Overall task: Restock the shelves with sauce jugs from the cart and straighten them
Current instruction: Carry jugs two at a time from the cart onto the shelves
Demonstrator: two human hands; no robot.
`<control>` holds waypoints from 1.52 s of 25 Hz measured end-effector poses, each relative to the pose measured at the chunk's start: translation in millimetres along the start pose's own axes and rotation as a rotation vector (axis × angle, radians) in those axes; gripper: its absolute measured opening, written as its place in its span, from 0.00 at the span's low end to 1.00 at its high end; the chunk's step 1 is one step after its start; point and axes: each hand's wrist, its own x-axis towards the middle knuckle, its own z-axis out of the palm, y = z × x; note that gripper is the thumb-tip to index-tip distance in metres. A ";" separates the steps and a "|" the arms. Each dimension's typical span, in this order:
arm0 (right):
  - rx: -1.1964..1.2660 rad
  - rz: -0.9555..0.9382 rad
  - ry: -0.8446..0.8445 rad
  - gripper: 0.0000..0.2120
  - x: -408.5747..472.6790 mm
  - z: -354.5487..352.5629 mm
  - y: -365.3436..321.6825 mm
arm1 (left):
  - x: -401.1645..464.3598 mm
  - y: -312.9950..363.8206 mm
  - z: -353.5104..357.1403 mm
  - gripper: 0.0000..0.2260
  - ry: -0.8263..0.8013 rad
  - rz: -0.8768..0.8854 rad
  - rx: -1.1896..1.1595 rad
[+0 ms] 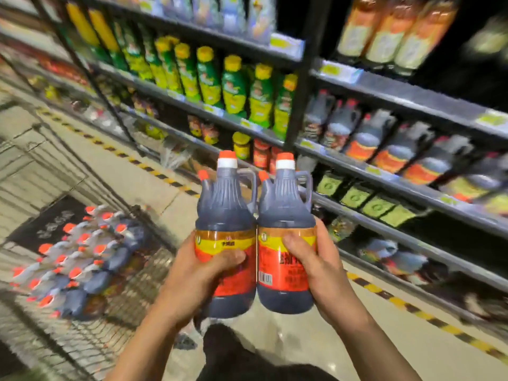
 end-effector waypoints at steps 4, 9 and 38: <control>0.014 -0.106 0.215 0.34 -66.3 -104.8 -33.0 | -23.6 1.7 120.9 0.23 -0.162 0.044 0.002; 0.097 -0.209 0.555 0.32 -151.2 -214.4 -54.2 | -49.3 4.2 259.9 0.27 -0.515 0.060 0.069; 0.086 -0.314 1.742 0.33 -372.8 -624.0 -130.6 | -162.7 -96.0 878.3 0.32 -1.763 -0.081 0.220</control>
